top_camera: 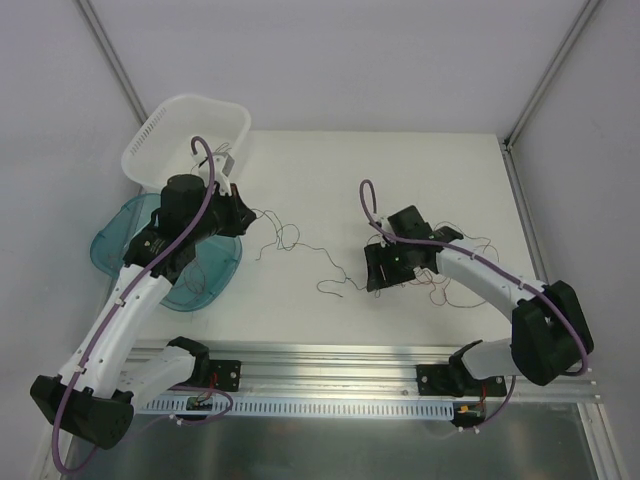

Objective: Untangle the cables

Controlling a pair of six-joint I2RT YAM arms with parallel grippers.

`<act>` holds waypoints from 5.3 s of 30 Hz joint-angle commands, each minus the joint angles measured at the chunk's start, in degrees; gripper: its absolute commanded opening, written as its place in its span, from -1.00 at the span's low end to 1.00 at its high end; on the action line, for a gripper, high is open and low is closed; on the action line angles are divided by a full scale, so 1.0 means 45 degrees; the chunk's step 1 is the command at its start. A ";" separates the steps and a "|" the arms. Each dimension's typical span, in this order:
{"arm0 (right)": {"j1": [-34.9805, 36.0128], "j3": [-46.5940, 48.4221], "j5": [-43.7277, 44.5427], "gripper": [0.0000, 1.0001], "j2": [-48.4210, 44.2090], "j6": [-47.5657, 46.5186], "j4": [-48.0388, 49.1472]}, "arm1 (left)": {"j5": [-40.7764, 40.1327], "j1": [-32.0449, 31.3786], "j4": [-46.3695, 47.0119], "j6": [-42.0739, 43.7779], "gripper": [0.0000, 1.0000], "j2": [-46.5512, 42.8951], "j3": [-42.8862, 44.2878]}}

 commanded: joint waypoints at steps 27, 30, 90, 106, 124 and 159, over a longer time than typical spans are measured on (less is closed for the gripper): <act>-0.1447 -0.2446 0.1464 -0.99 -0.1076 0.1326 0.0815 | -0.3694 0.0116 -0.0758 0.2112 -1.00 0.0233 0.4251; -0.2657 -0.2972 0.1172 -0.99 -0.1934 0.1736 0.0737 | -0.4750 0.0467 -0.1052 0.2581 -1.00 0.0681 0.5692; -0.2564 -0.1451 -0.1134 0.90 -0.5513 0.0642 -0.0651 | -0.3249 0.5447 0.0626 0.3422 -1.00 1.0348 1.7225; -0.2368 -0.1335 -0.0704 0.90 -0.4809 0.0740 -0.0513 | -0.1334 0.6210 0.1525 0.1978 0.02 1.1719 1.2243; -0.3187 -0.0669 0.4393 0.71 -0.5083 0.2731 -0.2193 | 0.0735 0.2312 0.1525 0.1760 0.98 0.4885 0.3949; 0.0989 0.5556 -0.2009 -0.99 -0.2310 -0.0078 -0.1841 | 0.2704 -0.4375 0.4278 0.1799 0.97 0.0645 -0.1547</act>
